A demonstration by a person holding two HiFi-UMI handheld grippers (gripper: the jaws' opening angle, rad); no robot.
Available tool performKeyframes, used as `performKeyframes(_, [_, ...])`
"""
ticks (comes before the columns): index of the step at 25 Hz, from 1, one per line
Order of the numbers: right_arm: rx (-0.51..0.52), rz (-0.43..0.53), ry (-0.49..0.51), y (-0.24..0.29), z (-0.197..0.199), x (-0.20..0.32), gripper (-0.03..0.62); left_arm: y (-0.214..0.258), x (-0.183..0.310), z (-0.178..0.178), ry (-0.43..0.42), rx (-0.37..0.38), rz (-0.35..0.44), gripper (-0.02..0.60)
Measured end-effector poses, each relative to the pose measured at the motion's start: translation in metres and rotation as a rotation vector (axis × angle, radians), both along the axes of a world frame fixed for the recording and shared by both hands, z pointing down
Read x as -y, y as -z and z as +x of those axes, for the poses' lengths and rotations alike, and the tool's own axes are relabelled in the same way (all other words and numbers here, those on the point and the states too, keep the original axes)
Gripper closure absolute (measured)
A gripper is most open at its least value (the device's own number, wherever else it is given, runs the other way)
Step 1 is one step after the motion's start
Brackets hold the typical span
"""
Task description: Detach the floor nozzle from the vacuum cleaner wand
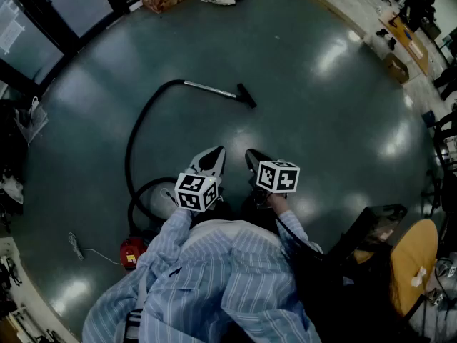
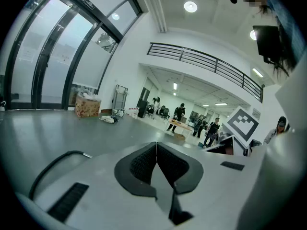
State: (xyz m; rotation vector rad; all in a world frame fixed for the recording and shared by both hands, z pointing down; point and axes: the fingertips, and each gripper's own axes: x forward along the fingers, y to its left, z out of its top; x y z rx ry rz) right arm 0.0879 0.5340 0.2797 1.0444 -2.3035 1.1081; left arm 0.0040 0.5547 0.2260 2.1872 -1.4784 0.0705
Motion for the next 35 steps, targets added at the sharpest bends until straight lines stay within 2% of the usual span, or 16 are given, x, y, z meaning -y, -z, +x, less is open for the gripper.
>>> performKeyframes(12, [-0.039, 0.007, 0.017, -0.003, 0.004, 0.006, 0.557, 0.000, 0.008, 0.002, 0.004, -0.013, -0.001, 0.574])
performKeyframes(24, [-0.012, 0.007, 0.005, -0.003, -0.002, 0.003, 0.557, -0.001, 0.009, -0.001, -0.007, -0.036, 0.005, 0.574])
performKeyframes(35, [-0.017, -0.017, -0.036, -0.014, -0.017, -0.018, 0.556, -0.009, -0.010, -0.022, -0.030, -0.048, -0.015, 0.574])
